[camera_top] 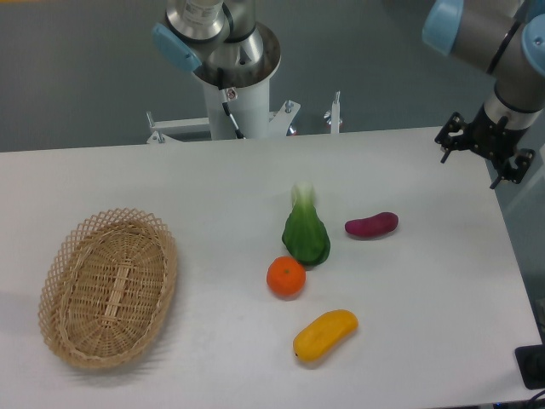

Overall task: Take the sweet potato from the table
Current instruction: 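Move the open gripper over the purple sweet potato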

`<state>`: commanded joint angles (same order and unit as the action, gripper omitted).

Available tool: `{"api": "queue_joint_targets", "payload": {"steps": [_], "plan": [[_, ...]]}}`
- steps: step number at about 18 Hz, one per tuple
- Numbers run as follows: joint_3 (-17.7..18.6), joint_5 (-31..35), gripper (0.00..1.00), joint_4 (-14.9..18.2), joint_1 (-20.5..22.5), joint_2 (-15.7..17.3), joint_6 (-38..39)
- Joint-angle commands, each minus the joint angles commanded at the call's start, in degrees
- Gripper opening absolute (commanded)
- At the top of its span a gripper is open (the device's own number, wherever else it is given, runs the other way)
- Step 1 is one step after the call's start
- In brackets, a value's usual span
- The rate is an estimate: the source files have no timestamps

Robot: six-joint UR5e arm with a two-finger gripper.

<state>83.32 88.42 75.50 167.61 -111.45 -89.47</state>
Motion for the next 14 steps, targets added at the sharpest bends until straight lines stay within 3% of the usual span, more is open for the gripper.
{"api": "queue_joint_targets", "payload": {"steps": [7, 10, 14], "plan": [[0.6, -2.1, 1.00, 0.2, 0.0, 0.2, 4.1], [4.8, -6.2, 1.00, 0.0, 0.4, 2.4, 6.2], [12.5, -6.4, 1.00, -1.8, -0.3, 7.5, 8.5]]}}
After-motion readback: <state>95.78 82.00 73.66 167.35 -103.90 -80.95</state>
